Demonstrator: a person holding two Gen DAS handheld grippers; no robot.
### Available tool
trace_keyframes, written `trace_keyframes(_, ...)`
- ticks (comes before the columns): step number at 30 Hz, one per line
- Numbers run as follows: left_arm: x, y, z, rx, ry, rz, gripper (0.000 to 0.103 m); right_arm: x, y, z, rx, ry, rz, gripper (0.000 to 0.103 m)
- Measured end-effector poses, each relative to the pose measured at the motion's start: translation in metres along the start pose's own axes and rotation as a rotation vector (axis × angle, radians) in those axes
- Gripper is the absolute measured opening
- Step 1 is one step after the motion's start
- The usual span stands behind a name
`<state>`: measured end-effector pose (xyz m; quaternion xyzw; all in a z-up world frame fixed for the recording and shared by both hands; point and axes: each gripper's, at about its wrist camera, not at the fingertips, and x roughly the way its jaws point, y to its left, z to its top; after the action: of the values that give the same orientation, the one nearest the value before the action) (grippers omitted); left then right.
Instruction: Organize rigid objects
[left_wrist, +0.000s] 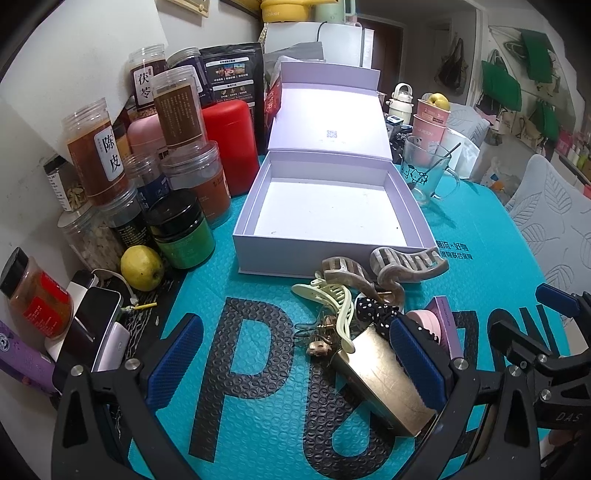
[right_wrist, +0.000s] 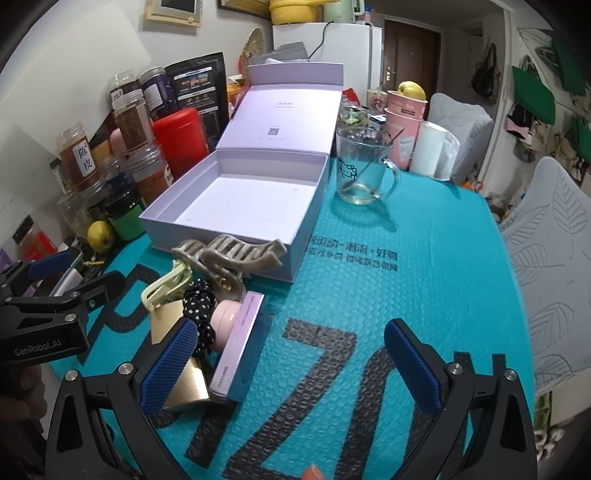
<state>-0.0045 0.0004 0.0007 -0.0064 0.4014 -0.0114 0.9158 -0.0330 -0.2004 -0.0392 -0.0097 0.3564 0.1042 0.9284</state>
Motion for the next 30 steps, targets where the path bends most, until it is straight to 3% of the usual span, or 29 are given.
trace_keyframes(30, -0.0023, 0.007, -0.0032, -0.036, 0.004, 0.006, 0.103, 0.0002, 0.006, -0.0032, -0.029, -0.011, 0.033, 0.103)
